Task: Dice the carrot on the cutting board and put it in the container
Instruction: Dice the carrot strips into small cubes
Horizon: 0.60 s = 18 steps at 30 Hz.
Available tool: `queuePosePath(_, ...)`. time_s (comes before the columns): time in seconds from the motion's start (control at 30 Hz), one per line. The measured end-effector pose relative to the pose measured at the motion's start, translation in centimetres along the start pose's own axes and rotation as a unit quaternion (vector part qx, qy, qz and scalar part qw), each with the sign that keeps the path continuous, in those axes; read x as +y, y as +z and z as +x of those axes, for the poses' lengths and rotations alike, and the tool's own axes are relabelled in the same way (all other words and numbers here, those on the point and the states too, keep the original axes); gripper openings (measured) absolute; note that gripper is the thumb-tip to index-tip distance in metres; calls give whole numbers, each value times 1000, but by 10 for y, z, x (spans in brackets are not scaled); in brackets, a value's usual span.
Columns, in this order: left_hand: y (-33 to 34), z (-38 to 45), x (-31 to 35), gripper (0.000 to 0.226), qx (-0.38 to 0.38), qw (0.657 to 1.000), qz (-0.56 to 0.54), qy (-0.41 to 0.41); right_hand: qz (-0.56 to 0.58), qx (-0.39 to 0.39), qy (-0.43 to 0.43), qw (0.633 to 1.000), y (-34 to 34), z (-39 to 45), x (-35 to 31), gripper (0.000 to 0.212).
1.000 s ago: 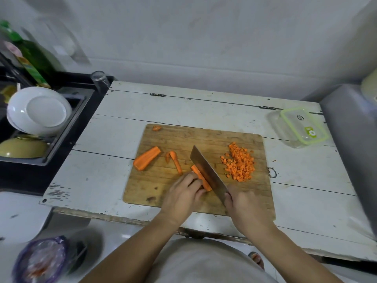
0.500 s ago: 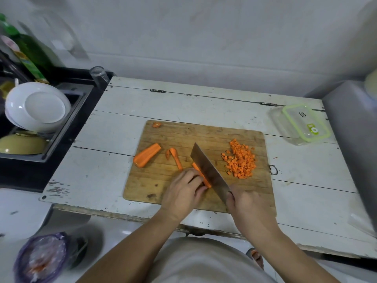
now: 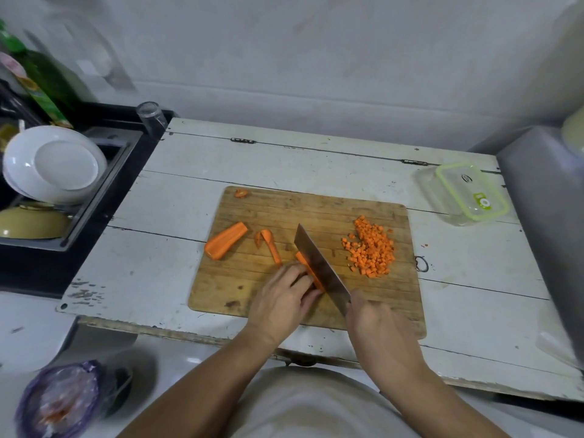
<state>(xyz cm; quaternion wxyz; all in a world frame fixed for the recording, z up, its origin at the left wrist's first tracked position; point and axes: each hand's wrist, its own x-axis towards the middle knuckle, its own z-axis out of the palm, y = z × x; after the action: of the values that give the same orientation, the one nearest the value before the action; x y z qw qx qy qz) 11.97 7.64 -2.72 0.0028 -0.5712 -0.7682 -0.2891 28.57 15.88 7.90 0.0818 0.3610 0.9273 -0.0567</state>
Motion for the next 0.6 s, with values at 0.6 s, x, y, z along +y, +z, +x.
queuePosePath(0.6, -1, 3, -1, 18, 3, 1000, 8, 3, -47, -34, -6, 998, 4, 1, 0, 35)
